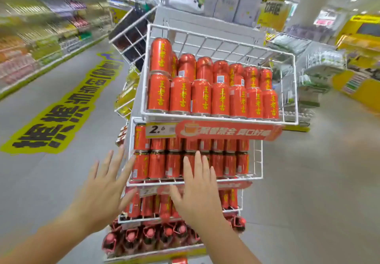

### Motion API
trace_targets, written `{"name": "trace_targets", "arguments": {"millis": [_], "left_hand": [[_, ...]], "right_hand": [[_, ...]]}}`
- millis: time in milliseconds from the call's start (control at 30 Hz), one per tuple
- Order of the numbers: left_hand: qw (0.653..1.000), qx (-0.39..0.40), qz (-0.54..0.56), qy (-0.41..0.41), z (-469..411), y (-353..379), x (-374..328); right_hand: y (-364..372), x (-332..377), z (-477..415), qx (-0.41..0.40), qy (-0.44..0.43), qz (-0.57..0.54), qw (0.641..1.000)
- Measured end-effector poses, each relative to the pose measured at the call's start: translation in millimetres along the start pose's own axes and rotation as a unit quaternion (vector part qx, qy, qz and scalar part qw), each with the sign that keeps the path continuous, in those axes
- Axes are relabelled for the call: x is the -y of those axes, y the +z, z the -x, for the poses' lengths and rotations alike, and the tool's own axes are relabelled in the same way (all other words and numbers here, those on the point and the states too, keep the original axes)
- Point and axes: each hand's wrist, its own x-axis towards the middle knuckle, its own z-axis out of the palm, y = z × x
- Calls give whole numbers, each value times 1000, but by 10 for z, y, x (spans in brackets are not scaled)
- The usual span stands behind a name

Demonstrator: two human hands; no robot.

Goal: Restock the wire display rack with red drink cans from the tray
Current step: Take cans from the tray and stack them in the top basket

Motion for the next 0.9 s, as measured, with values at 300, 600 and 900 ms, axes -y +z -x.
{"name": "trace_targets", "arguments": {"millis": [300,600,900], "left_hand": [[992,125,24,-15,1003,1712,-256],[971,236,-11,-29,2199,3911,-239],[935,354,-31,13,3321,5834,-579]], "right_hand": [[1843,-130,737,116,-14,51,992],[4303,-260,1394,210,-64,40,975],[6317,-609,2267,373,-73,57,923]]}}
